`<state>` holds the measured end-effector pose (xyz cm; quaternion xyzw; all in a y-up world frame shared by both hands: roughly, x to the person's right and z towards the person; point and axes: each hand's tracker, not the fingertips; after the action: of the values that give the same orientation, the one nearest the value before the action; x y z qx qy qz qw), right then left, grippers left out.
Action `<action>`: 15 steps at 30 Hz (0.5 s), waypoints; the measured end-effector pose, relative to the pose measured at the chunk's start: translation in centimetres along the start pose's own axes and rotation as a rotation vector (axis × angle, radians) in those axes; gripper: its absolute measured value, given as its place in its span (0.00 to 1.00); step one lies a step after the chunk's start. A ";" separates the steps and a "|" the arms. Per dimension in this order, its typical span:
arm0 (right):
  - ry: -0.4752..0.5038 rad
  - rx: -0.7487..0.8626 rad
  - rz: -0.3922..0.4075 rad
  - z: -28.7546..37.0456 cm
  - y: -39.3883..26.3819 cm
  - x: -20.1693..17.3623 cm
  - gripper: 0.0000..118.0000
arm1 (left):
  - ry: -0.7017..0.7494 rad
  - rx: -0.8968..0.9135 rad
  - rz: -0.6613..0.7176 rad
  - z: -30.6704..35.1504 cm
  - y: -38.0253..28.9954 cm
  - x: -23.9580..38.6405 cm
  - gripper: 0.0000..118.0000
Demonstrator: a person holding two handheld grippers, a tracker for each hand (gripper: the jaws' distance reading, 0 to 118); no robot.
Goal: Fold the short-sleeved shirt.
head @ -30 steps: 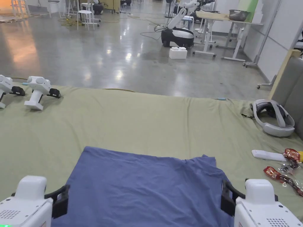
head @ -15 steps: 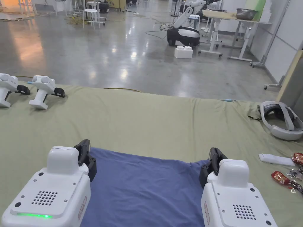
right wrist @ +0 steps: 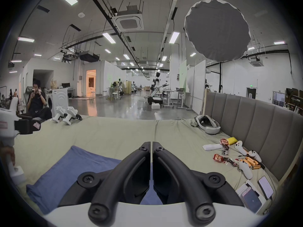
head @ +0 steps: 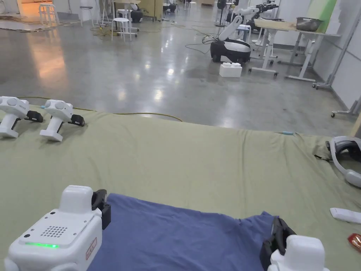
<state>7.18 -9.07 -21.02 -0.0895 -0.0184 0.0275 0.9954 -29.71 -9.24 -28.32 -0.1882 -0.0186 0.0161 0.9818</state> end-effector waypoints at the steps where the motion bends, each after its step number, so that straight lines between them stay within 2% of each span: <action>1: 0.003 -0.025 0.007 -0.6 -0.3 0.1 0.04 | -0.006 -0.038 0.012 -1.7 0.0 -0.6 0.01; 4: 0.009 -0.069 0.010 -2.5 -1.6 0.9 0.04 | -0.011 -0.162 0.040 -8.2 0.2 -2.6 0.01; 8: 0.005 -0.132 0.024 -4.5 -3.1 1.8 0.04 | 0.025 -0.322 -0.014 -16.0 0.1 -4.3 0.01; 13: -0.028 -0.204 0.043 -6.1 -5.3 3.4 0.04 | 0.021 -0.469 0.014 -23.3 0.1 -6.4 0.02; 14: -0.038 -0.221 0.046 -6.3 -5.8 3.7 0.04 | 0.023 -0.508 0.017 -24.4 -0.1 -6.8 0.05; 15: -0.044 -0.238 0.047 -6.5 -6.3 4.1 0.04 | 0.026 -0.531 0.014 -25.5 -0.2 -7.1 0.19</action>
<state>11.82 -16.16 -26.15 -0.2066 -0.0411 0.0505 0.9763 -35.68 -19.13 -52.10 -0.4396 -0.0082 0.0150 0.8980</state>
